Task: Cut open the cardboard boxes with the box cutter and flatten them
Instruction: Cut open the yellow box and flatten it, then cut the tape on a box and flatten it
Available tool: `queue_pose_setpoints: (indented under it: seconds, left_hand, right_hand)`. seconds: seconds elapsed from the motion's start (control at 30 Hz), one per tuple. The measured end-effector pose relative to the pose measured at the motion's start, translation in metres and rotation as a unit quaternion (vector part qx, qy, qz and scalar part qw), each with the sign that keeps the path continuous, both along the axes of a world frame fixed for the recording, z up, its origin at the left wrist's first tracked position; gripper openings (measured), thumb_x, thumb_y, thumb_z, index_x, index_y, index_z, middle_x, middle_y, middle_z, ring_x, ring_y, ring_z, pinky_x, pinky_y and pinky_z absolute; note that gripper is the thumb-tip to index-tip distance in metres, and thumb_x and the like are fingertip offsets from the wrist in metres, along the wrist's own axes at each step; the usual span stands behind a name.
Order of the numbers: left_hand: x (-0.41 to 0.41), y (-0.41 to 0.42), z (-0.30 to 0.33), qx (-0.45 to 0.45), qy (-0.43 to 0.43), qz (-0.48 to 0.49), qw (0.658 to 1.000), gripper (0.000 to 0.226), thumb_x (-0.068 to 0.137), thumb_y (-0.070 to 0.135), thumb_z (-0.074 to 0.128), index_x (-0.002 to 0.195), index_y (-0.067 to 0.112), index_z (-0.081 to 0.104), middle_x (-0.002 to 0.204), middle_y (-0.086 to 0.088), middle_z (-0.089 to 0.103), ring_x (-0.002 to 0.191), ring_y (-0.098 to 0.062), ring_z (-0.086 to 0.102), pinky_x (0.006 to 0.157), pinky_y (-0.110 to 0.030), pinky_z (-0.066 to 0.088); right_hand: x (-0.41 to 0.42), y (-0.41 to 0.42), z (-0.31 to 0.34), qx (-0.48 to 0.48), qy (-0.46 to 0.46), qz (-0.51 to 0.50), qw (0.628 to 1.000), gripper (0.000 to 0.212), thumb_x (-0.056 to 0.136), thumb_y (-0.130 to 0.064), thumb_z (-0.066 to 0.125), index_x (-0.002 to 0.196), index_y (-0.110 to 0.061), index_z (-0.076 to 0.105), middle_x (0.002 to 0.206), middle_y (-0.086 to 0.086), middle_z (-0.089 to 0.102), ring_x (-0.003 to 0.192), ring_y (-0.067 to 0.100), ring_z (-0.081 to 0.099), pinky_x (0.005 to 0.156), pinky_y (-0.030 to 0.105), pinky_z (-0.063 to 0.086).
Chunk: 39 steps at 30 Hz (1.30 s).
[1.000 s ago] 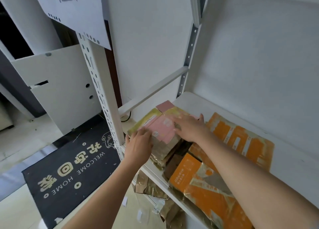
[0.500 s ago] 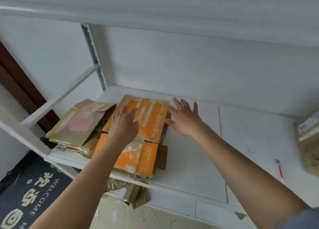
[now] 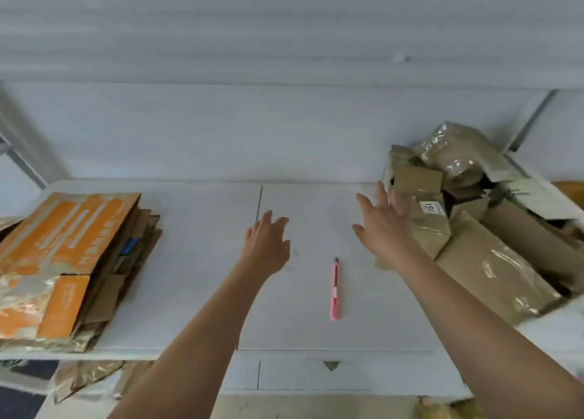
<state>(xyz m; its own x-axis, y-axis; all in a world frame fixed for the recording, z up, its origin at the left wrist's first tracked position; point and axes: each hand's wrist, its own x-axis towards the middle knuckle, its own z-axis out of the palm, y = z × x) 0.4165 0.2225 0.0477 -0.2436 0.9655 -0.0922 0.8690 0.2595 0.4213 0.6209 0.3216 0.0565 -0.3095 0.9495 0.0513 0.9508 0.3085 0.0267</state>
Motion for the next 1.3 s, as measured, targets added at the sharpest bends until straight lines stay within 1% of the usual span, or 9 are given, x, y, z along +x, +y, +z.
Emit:
queue_pose_setpoints:
  seconds: [0.2, 0.37, 0.63, 0.77, 0.87, 0.97, 1.03, 1.17, 1.3]
  left_hand:
    - [0.059, 0.007, -0.007, -0.026, -0.03, -0.001, 0.999, 0.055, 0.1, 0.021, 0.051, 0.152, 0.019, 0.032, 0.162, -0.01, 0.013, 0.145, -0.03, 0.027, 0.118, -0.04, 0.024]
    - [0.061, -0.006, -0.011, -0.058, -0.031, 0.001, 0.998, 0.055, 0.1, 0.021, 0.051, 0.151, 0.02, 0.033, 0.162, -0.009, 0.014, 0.145, -0.028, 0.029, 0.116, -0.039, 0.028]
    - [0.039, -0.012, -0.008, -0.028, -0.047, -0.007, 0.998, 0.051, 0.1, 0.022, 0.052, 0.149, 0.021, 0.037, 0.161, -0.007, 0.02, 0.145, -0.023, 0.029, 0.114, -0.034, 0.027]
    - [0.031, -0.016, -0.004, 0.019, -0.103, -0.025, 0.994, 0.048, 0.099, 0.03, 0.055, 0.145, 0.023, 0.044, 0.155, -0.002, 0.034, 0.143, -0.015, 0.031, 0.115, -0.028, 0.023]
    - [0.028, -0.02, 0.007, 0.052, -0.211, 0.003, 0.976, 0.052, 0.091, 0.053, 0.058, 0.14, 0.034, 0.051, 0.149, 0.007, 0.043, 0.136, -0.011, 0.04, 0.113, -0.032, 0.032]
    - [0.024, -0.029, 0.019, 0.047, -0.357, 0.033, 0.932, 0.069, 0.076, 0.07, 0.06, 0.139, 0.043, 0.048, 0.145, 0.009, 0.046, 0.129, -0.01, 0.046, 0.107, -0.031, 0.038]
    - [0.017, -0.038, 0.021, 0.05, -0.425, 0.05, 0.902, 0.076, 0.077, 0.065, 0.064, 0.145, 0.041, 0.041, 0.141, 0.008, 0.05, 0.124, -0.011, 0.054, 0.106, -0.036, 0.046]
    - [-0.011, -0.061, 0.013, 0.04, -0.421, 0.16, 0.892, 0.057, 0.096, 0.049, 0.054, 0.148, 0.044, 0.032, 0.131, 0.009, 0.057, 0.11, -0.014, 0.063, 0.086, -0.039, 0.058]
    - [-0.03, -0.08, -0.005, -0.002, -0.451, 0.237, 0.861, 0.046, 0.101, 0.038, 0.049, 0.145, 0.035, 0.039, 0.111, -0.003, 0.065, 0.093, -0.019, 0.068, 0.071, -0.04, 0.062]
  right_hand:
    - [0.065, 0.011, -0.013, -0.02, 0.059, -0.138, 0.988, 0.066, 0.091, -0.052, 0.058, 0.142, -0.024, 0.027, 0.161, 0.016, 0.002, 0.145, 0.047, 0.002, 0.111, 0.069, 0.014]
    - [0.073, 0.011, -0.024, -0.021, 0.168, -0.139, 0.976, 0.062, 0.086, -0.049, 0.065, 0.137, -0.033, 0.033, 0.153, 0.01, 0.013, 0.136, 0.045, 0.014, 0.093, 0.058, 0.045]
    - [0.06, 0.01, -0.012, -0.013, 0.246, -0.177, 0.953, 0.063, 0.078, -0.049, 0.071, 0.133, -0.032, 0.043, 0.148, 0.008, 0.02, 0.129, 0.045, 0.022, 0.089, 0.056, 0.046]
    - [0.039, -0.002, 0.019, 0.033, 0.275, -0.121, 0.953, 0.064, 0.076, -0.061, 0.065, 0.131, -0.036, 0.045, 0.139, 0.006, 0.033, 0.121, 0.043, 0.034, 0.081, 0.044, 0.046]
    - [0.013, -0.011, 0.042, 0.004, 0.305, -0.065, 0.95, 0.063, 0.076, -0.069, 0.059, 0.129, -0.036, 0.048, 0.133, 0.005, 0.045, 0.117, 0.036, 0.046, 0.082, 0.038, 0.041]
    - [-0.016, -0.014, 0.055, -0.112, 0.329, -0.006, 0.938, 0.068, 0.075, -0.074, 0.058, 0.129, -0.034, 0.05, 0.124, 0.0, 0.057, 0.111, 0.024, 0.059, 0.079, 0.031, 0.044]
    - [-0.032, -0.02, 0.053, -0.189, 0.364, 0.029, 0.912, 0.073, 0.075, -0.073, 0.063, 0.134, -0.034, 0.047, 0.125, 0.0, 0.05, 0.106, 0.017, 0.058, 0.082, 0.028, 0.046]
    - [-0.055, -0.039, 0.027, -0.201, 0.46, 0.033, 0.864, 0.071, 0.08, -0.046, 0.077, 0.139, -0.028, 0.04, 0.125, 0.0, 0.037, 0.1, 0.007, 0.051, 0.075, 0.01, 0.034]
    - [-0.083, -0.06, 0.0, -0.273, 0.403, 0.085, 0.87, 0.059, 0.088, -0.028, 0.074, 0.14, -0.017, 0.048, 0.138, 0.005, 0.05, 0.128, 0.018, 0.05, 0.097, 0.022, 0.039]
